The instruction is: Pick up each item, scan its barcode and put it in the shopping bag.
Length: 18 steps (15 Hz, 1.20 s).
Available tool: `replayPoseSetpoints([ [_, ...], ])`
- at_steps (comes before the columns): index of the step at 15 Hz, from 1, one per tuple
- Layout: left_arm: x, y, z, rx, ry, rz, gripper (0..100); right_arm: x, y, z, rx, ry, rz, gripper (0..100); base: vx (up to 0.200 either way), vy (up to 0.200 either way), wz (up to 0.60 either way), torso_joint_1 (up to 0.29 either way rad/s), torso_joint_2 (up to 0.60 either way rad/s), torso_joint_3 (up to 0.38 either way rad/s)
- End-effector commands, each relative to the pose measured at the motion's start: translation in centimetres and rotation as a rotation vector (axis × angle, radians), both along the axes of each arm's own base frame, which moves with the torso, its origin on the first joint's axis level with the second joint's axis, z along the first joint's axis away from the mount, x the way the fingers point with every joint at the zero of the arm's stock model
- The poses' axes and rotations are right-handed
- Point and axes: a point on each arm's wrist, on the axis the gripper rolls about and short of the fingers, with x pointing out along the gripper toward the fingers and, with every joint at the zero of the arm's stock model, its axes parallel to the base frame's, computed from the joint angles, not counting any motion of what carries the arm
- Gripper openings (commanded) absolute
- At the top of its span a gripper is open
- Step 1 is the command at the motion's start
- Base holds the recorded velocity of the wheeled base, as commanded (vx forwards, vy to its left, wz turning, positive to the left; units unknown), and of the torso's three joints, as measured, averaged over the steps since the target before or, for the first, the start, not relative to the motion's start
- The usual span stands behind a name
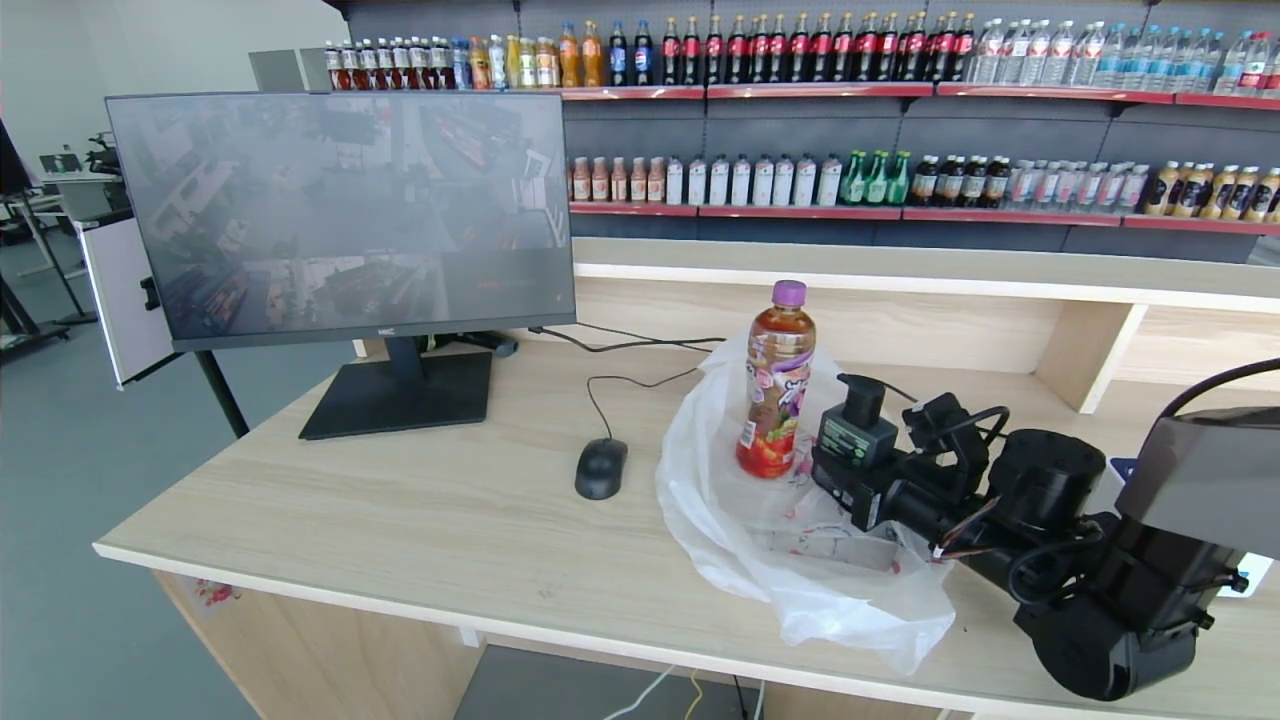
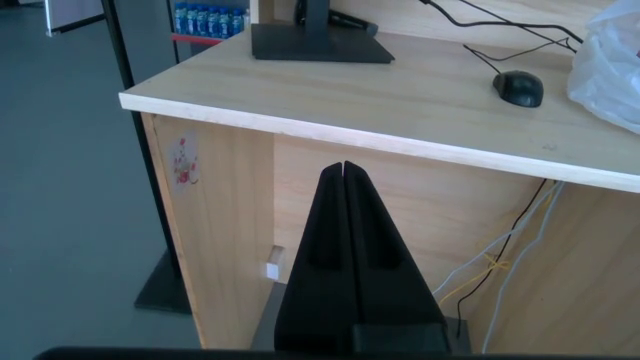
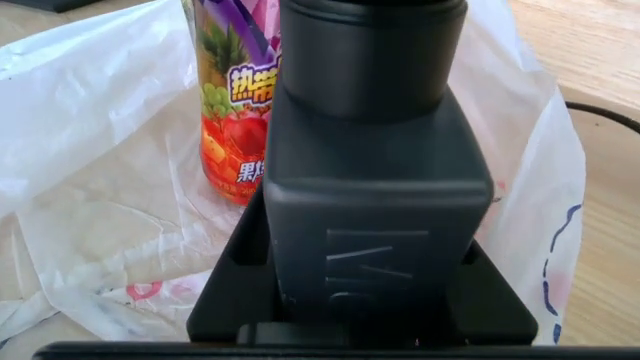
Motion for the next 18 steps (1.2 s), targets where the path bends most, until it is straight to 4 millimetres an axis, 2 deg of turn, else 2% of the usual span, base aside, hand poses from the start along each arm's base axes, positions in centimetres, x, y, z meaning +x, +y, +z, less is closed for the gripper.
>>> replayPoseSetpoints([
  [1, 0.0, 0.0, 0.0, 0.000, 0.000, 0.000, 0, 0.0, 0.2, -0.3, -0.003, 0.011, 0.008, 0, 0.000, 0.000, 0.00, 0.000, 0.00, 0.000],
  [6, 0.0, 0.0, 0.0, 0.000, 0.000, 0.000, 0, -0.2, -0.5, -0.6, -0.007, 0.028, -0.012, 0, 0.000, 0.000, 0.00, 0.000, 0.00, 0.000],
  [7, 0.0, 0.0, 0.0, 0.000, 0.000, 0.000, 0, -0.3, -0.8, -0.7, -0.009, 0.037, -0.019, 100, 0.000, 0.000, 0.00, 0.000, 0.00, 0.000],
  [10, 0.0, 0.0, 0.0, 0.000, 0.000, 0.000, 0, -0.4, -1.5, -0.2, -0.006, 0.025, -0.039, 100, 0.000, 0.000, 0.00, 0.000, 0.00, 0.000],
  [12, 0.0, 0.0, 0.0, 0.000, 0.003, 0.000, 0, -1.6, -1.9, -0.3, -0.013, 0.058, -0.047, 100, 0.000, 0.000, 0.00, 0.000, 0.00, 0.000],
  [18, 0.0, 0.0, 0.0, 0.001, 0.004, 0.000, 0, -2.1, -1.9, 2.1, 0.004, -0.020, -0.042, 100, 0.000, 0.000, 0.00, 0.000, 0.00, 0.000],
])
